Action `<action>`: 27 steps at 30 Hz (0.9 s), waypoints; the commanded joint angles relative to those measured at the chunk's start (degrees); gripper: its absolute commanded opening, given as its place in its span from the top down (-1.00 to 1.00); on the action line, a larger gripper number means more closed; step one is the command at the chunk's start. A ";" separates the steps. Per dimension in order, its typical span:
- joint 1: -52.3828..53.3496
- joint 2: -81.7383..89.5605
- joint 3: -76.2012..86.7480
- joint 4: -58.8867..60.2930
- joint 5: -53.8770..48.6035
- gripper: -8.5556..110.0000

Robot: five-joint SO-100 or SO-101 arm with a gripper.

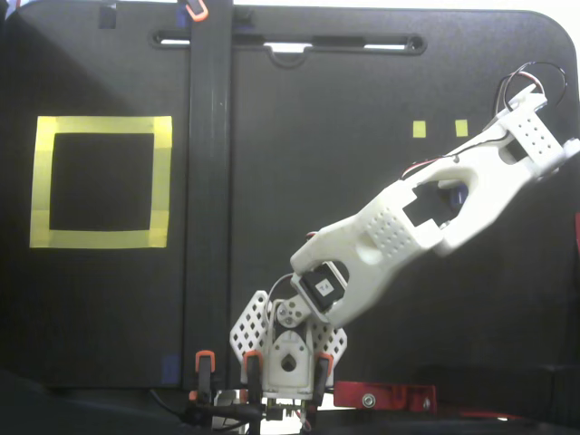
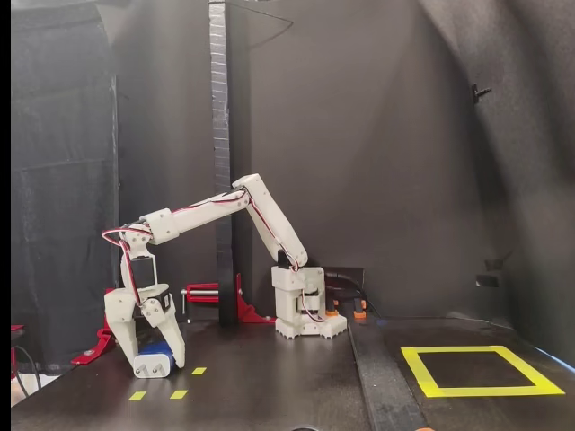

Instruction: Grasp the block and place it in the designated area.

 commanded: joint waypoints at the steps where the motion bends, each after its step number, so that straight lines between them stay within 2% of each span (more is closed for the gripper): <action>1: 0.79 1.14 -1.23 -0.26 0.18 0.54; 10: 0.62 4.04 -9.84 11.07 0.53 0.54; 27: -1.14 16.61 -10.28 17.40 3.78 0.54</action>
